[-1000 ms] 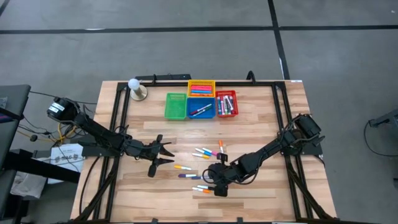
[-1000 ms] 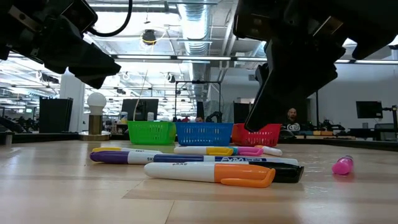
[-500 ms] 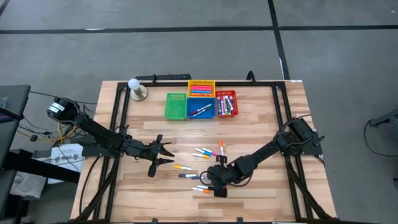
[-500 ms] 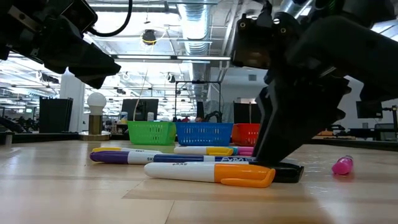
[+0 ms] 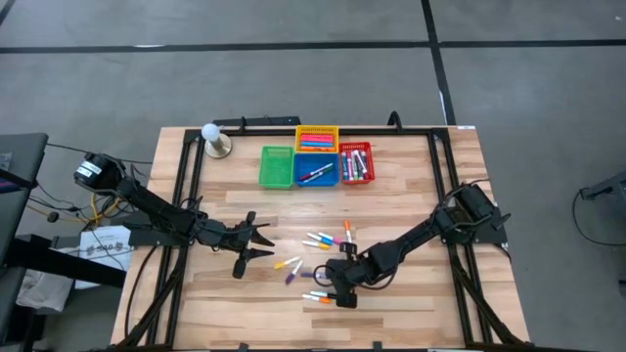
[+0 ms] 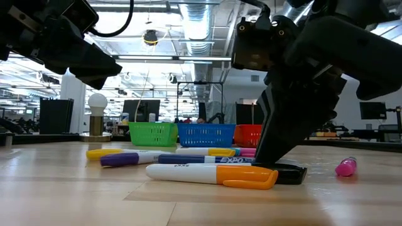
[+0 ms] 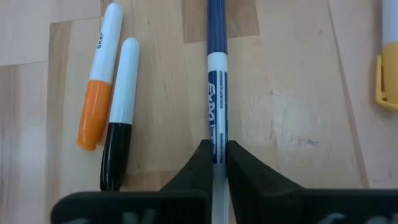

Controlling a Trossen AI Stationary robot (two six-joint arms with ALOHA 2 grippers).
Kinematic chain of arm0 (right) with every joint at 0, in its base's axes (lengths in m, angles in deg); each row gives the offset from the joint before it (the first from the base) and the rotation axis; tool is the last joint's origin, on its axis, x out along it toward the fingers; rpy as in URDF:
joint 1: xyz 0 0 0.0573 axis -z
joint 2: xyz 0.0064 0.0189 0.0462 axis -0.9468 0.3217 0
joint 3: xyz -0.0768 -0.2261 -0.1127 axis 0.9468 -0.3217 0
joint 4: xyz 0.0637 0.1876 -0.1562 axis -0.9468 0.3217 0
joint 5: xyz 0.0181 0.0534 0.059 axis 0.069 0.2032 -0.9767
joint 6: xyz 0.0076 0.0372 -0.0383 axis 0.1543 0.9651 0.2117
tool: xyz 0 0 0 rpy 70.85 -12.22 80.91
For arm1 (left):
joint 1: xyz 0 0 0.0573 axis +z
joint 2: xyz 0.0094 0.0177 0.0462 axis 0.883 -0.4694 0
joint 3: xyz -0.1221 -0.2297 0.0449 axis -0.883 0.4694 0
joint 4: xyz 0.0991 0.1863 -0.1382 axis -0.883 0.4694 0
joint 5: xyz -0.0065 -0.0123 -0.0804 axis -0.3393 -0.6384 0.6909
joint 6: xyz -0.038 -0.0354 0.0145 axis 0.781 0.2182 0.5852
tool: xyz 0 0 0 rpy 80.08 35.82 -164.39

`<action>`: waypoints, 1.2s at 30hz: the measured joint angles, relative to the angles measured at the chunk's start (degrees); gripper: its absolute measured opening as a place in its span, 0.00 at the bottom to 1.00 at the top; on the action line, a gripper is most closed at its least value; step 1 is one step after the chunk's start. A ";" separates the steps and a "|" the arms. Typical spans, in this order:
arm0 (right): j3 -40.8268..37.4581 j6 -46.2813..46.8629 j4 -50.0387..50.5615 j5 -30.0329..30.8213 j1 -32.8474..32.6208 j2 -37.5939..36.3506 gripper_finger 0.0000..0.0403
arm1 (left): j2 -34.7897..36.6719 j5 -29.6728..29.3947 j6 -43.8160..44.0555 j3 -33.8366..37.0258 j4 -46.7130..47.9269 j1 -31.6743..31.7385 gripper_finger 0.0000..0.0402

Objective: Pick & Place Markers
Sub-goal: Put the small blue marker pen into the blue bin

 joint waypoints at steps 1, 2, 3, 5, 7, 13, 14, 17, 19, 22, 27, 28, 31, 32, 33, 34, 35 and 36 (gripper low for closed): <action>-0.02 0.00 0.09 -0.19 0.00 -0.28 0.03 | 0.00 0.00 0.00 0.00 0.00 0.01 0.25; -0.03 0.00 0.11 -0.36 0.00 -0.42 0.04 | -0.01 0.00 0.01 0.00 0.00 0.01 0.25; -0.07 0.04 0.05 -0.50 0.04 -0.46 0.05 | -0.01 0.00 0.01 0.00 0.00 0.00 0.25; -0.15 0.12 0.18 -0.54 0.04 -1.04 0.08 | -0.01 0.00 0.01 0.00 0.00 0.02 0.25; -0.17 0.10 0.46 -1.19 0.04 -1.25 0.10 | -0.01 0.00 0.00 0.00 0.00 0.00 0.25; 1.21 -0.16 2.02 -1.49 -0.17 -1.92 0.06 | 0.00 0.00 0.01 0.00 -0.02 0.00 0.25; 1.39 -0.50 2.51 -1.48 -0.16 -1.92 0.05 | -0.01 0.00 0.01 0.00 -0.02 0.00 0.25; 2.50 -1.42 2.76 -1.22 -0.14 -2.02 0.05 | 0.01 0.00 0.51 0.00 -0.02 0.00 0.25; 2.88 -1.51 3.32 -0.99 -0.13 -2.05 0.07 | -0.01 0.00 0.89 0.00 -0.02 0.02 0.25; 3.65 -1.75 3.49 -0.87 -0.13 -2.05 0.10 | -0.01 0.00 0.89 0.00 -0.02 0.02 0.25; 5.55 -3.18 6.17 -0.82 -0.11 -2.06 0.08 | 0.01 0.00 1.05 0.00 -0.07 0.02 0.25; 6.19 -3.64 6.71 -0.74 -0.09 -2.07 0.07 | 0.01 0.00 1.08 0.00 -0.09 0.02 0.25; 7.94 -5.29 8.76 0.57 0.16 -2.10 0.05 | 0.01 0.00 1.11 0.00 -0.19 0.02 0.25; 8.38 -5.85 9.12 0.96 0.31 -2.10 0.05 | -0.01 0.00 1.20 0.00 -0.21 0.02 0.25; 8.96 -6.16 9.32 1.09 0.53 -2.10 0.05 | -0.01 0.00 1.41 0.00 -0.22 0.02 0.25; 9.50 -6.49 9.33 1.10 0.73 -2.10 0.06 | 0.00 0.00 1.52 0.00 -0.22 0.02 0.25; 9.91 -6.61 9.34 1.12 1.06 -2.12 0.08 | -0.01 0.00 1.54 0.00 -0.24 0.02 0.25; 10.24 -6.93 9.34 1.16 1.31 -2.14 0.09 | -0.01 0.00 1.54 0.00 -0.24 0.01 0.25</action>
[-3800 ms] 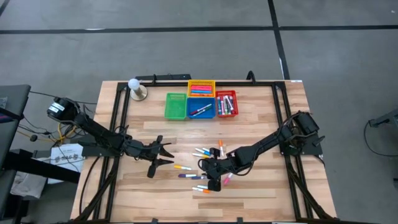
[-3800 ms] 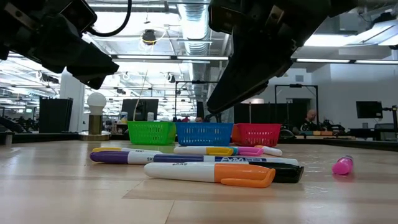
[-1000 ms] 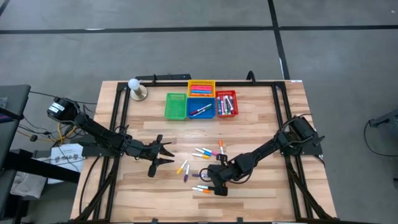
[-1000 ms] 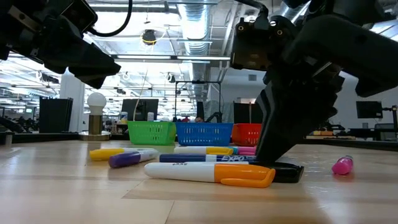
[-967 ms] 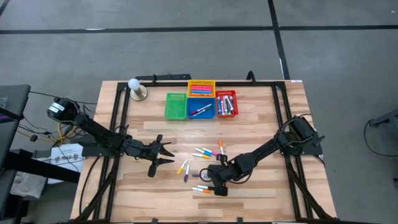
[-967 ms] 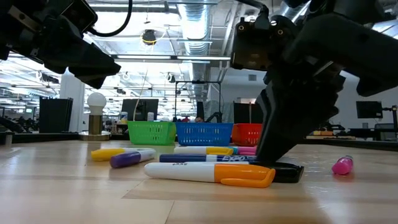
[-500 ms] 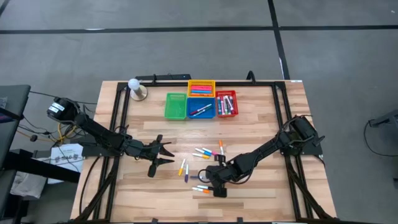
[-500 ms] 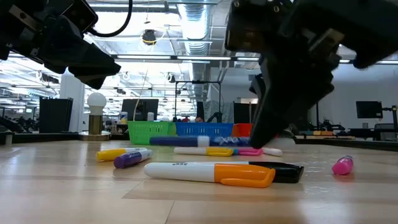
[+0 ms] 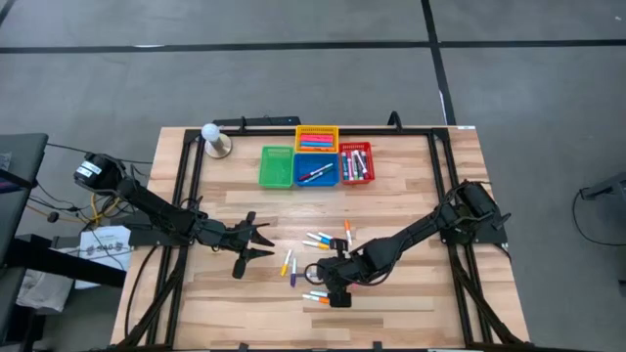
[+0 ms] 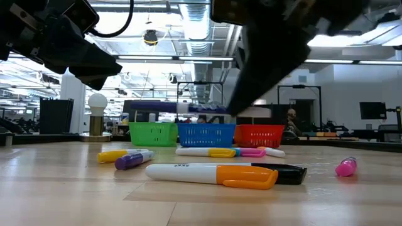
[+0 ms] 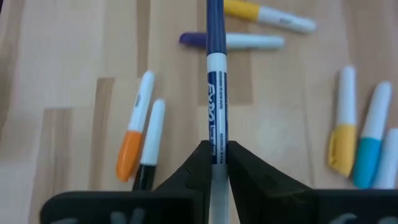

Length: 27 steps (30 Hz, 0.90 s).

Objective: Pick & Place Markers
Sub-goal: Put the small blue marker pen into the blue bin

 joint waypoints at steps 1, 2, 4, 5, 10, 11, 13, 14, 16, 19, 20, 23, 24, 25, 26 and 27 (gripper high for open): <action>0.28 -0.40 0.06 0.01 0.24 0.00 0.10 | 0.00 0.02 0.02 0.00 0.00 -0.01 0.25; 0.55 -0.73 0.07 0.02 0.49 0.00 0.11 | 0.00 0.00 0.12 0.00 0.00 -0.01 0.25; 1.04 -1.41 0.06 0.10 0.80 0.00 0.11 | 0.00 0.02 0.85 0.00 0.00 -0.01 0.25; 1.17 -1.70 0.10 0.05 0.98 -0.02 0.11 | 0.01 0.04 1.05 0.00 -0.02 0.01 0.25; 1.38 -2.56 0.93 -0.35 1.66 -0.02 0.07 | 0.00 1.07 1.09 0.00 -0.38 0.01 0.25; 1.38 -2.63 1.10 -0.35 1.74 -0.02 0.06 | 0.00 1.07 1.09 0.00 -0.44 0.01 0.25; 1.38 -2.67 1.14 -0.35 1.99 -0.02 0.06 | 0.00 1.42 1.08 0.00 -0.46 0.03 0.25; 1.38 -2.68 1.14 -0.35 2.18 -0.03 0.06 | 0.01 1.82 1.06 0.00 -0.64 0.03 0.25; 1.38 -2.76 1.19 -0.35 2.48 -0.04 0.08 | 0.00 1.88 1.05 -0.02 -1.17 0.01 0.25; 1.38 -5.05 1.40 -0.35 3.36 -0.04 0.10 | 0.00 1.84 1.01 -0.02 -1.53 0.03 0.25; 1.38 -6.35 1.51 -0.37 3.81 -0.04 0.10 | 0.00 1.84 1.01 -0.02 -1.67 0.03 0.25; 1.38 -10.50 2.47 -0.35 5.84 -0.04 0.09 | 0.00 1.84 0.98 -0.04 -1.70 0.01 0.25; 1.38 -11.84 3.10 -0.32 6.76 -0.07 0.08 | 0.00 1.84 0.98 -0.04 -1.72 0.03 0.25; 1.38 -13.22 3.70 -0.28 7.74 -0.07 0.07 | 0.00 1.79 0.98 -0.04 -1.72 0.03 0.25; 1.38 -14.48 4.40 -0.27 8.77 -0.07 0.06 | 0.00 1.79 0.95 -0.04 -1.70 0.02 0.25; 1.38 -15.63 5.08 -0.28 9.90 -0.07 0.06 | 0.00 1.78 0.90 -0.04 -1.73 0.02 0.25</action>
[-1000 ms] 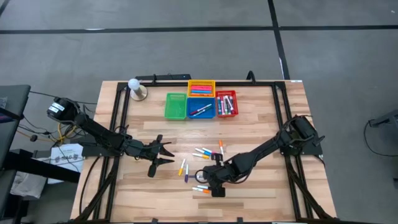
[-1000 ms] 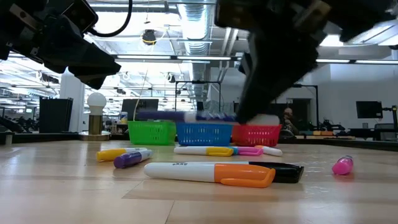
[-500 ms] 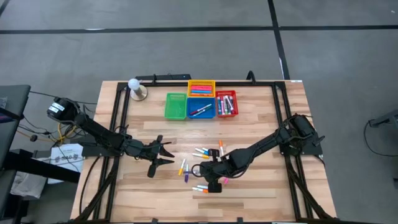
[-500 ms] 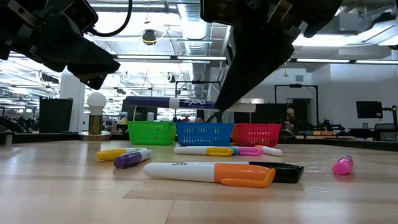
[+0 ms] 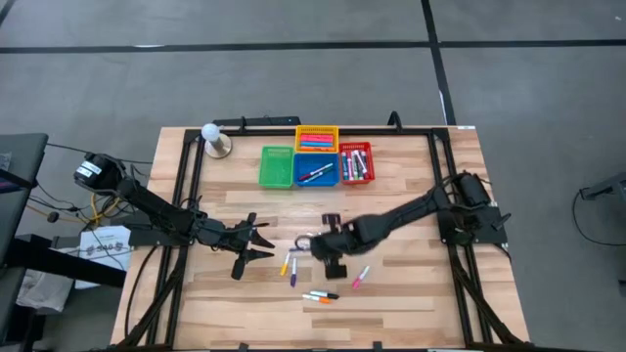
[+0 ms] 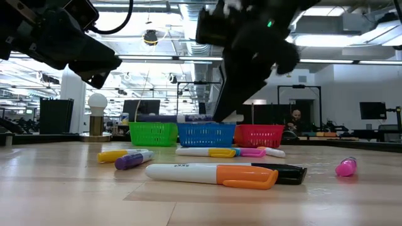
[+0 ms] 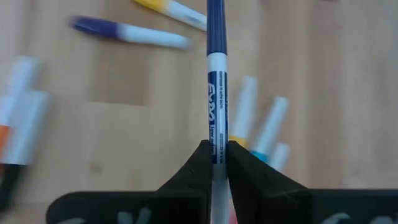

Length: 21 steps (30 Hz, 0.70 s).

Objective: Pick & Place Markers
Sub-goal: Put the small blue marker pen into the blue bin

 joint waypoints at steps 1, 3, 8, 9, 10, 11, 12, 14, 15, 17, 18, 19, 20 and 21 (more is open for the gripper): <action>0.00 -0.93 0.64 0.02 1.24 0.00 0.05 | 0.00 -0.01 -0.05 0.00 0.00 0.00 0.25; 0.00 -2.41 1.84 0.04 3.83 0.00 0.06 | 0.00 -0.06 -0.05 0.00 0.00 0.01 0.25; 2.45 -4.74 6.09 -0.03 10.67 -0.17 0.11 | 0.00 -0.08 -0.05 0.00 0.02 0.01 0.25; 3.55 -5.51 7.42 -0.02 11.82 -0.19 0.11 | 0.00 -0.08 -0.05 0.00 0.02 0.00 0.25; 4.74 -6.40 8.70 -0.01 12.93 -0.20 0.11 | 0.00 -0.08 -0.07 0.00 0.02 0.01 0.25; 5.99 -7.43 9.97 0.01 13.97 -0.20 0.11 | 0.00 -0.08 -0.06 0.00 0.02 0.01 0.25; 7.26 -8.46 11.09 -0.02 14.95 -0.20 0.10 | 0.00 -0.08 -0.05 0.00 0.02 0.01 0.25; 9.48 -10.51 12.89 0.02 16.92 -0.26 0.09 | 0.02 -0.08 -0.07 0.00 0.02 0.01 0.25; 10.53 -11.27 13.74 0.00 17.89 -0.28 0.08 | 0.00 -0.08 -0.05 0.00 0.02 0.01 0.25; 12.37 -12.52 14.84 0.02 19.97 -0.28 0.07 | 0.01 -0.08 -0.05 0.00 0.04 0.01 0.25; 13.14 -12.99 15.24 0.17 21.08 -0.30 0.07 | 0.00 -0.08 -0.05 0.00 0.04 0.00 0.25; 13.68 -13.41 15.53 0.25 22.16 -0.33 0.07 | 0.00 -0.08 -0.05 0.00 0.04 0.01 0.25; 14.08 -13.59 15.64 0.26 23.24 -0.33 0.07 | 0.00 -0.08 -0.05 0.00 0.04 0.01 0.25; 14.30 -13.58 15.68 0.28 24.29 -0.33 0.08 | 0.00 -0.08 -0.05 0.00 0.06 0.01 0.25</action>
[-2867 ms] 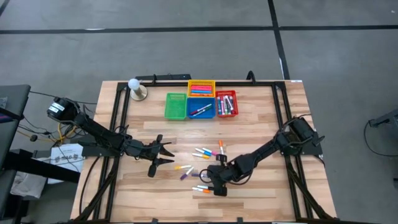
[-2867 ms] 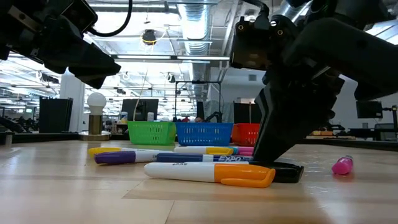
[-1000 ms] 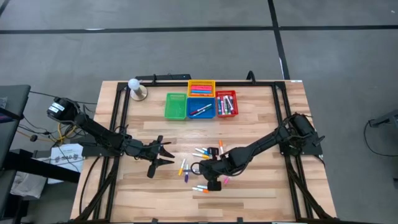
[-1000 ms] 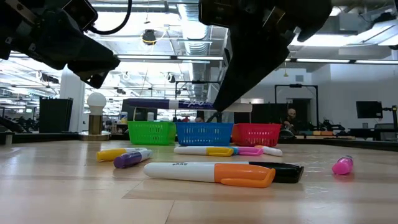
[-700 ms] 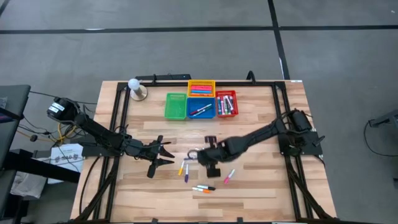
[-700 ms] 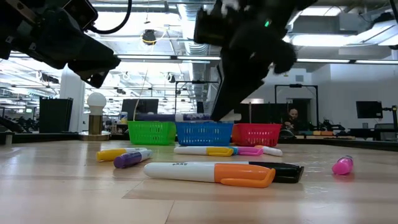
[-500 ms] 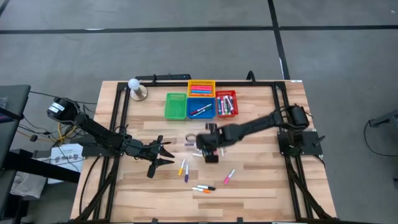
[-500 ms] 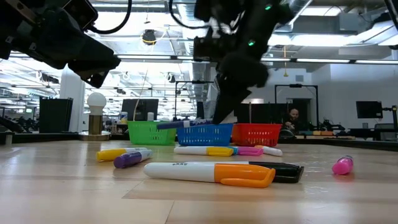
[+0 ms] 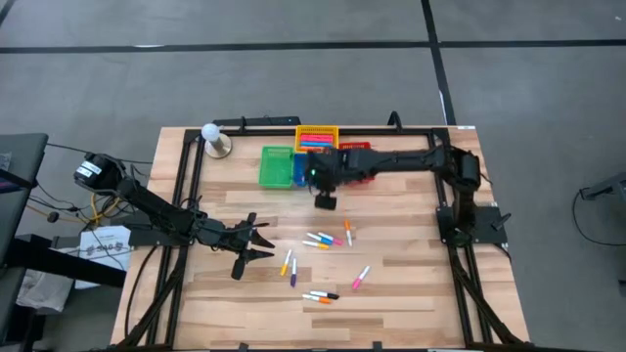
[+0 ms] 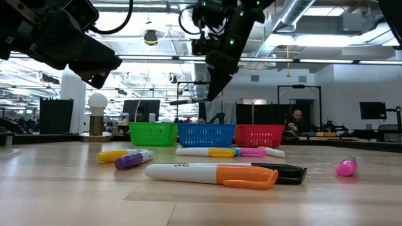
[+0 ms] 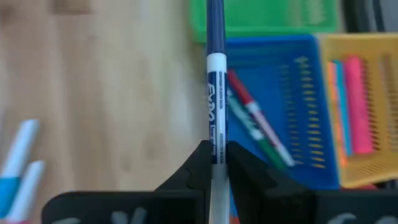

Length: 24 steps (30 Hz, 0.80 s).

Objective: Pick & Place Markers
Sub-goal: Put the small blue marker pen into the blue bin, then put the bottom small pink highlighter pen into the green bin

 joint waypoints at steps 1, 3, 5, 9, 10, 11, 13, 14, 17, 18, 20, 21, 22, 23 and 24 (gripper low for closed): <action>0.12 0.00 0.00 -0.02 1.17 0.00 0.09 | 0.00 0.00 0.00 0.00 0.01 0.00 0.25; 0.17 0.00 0.17 -0.02 3.39 0.00 0.11 | 0.00 0.00 0.00 0.00 0.05 0.00 0.25; 0.17 0.00 0.63 -0.22 5.61 0.00 0.12 | 0.01 0.00 0.00 0.00 0.23 0.00 0.25; 0.17 0.82 -0.68 -0.54 9.21 0.00 0.12 | 0.00 0.00 0.00 0.00 0.45 0.00 0.25; 0.17 1.43 -1.32 -0.62 9.88 0.00 0.12 | 0.00 0.00 0.00 0.00 0.45 0.00 0.25; 0.17 1.87 -1.88 -1.17 10.46 0.00 0.13 | 0.00 0.00 0.00 0.00 0.45 0.00 0.25; 0.17 1.99 -2.12 -3.63 11.13 0.02 0.13 | 0.00 0.00 0.00 0.00 0.45 0.00 0.25; 0.17 2.00 -1.98 -4.85 11.28 0.02 0.13 | 0.00 0.00 0.00 0.00 0.45 0.00 0.25; 0.06 1.97 -1.92 -5.88 11.24 0.02 0.13 | 0.00 0.00 0.00 0.00 0.45 0.00 0.25; 0.03 1.99 -1.84 -5.90 11.11 0.02 0.13 | 0.00 0.00 0.00 0.00 0.45 0.00 0.25; -0.01 1.99 -1.90 -5.90 11.00 0.07 0.13 | 0.00 0.00 0.00 0.00 0.45 0.00 0.25; -0.01 1.99 -1.88 -5.90 10.88 0.07 0.13 | 0.00 0.00 0.00 0.00 0.45 0.00 0.25; -0.01 1.99 -1.90 -5.90 10.78 0.07 0.13 | 0.00 0.00 0.00 0.00 0.45 0.00 0.25; -0.01 1.99 -1.89 -5.89 10.76 0.07 0.13 | 0.00 0.00 0.00 0.00 0.45 0.00 0.25; -0.01 1.99 -1.86 -5.88 10.75 0.09 0.13 | 0.00 0.00 0.00 0.00 0.45 -0.01 0.25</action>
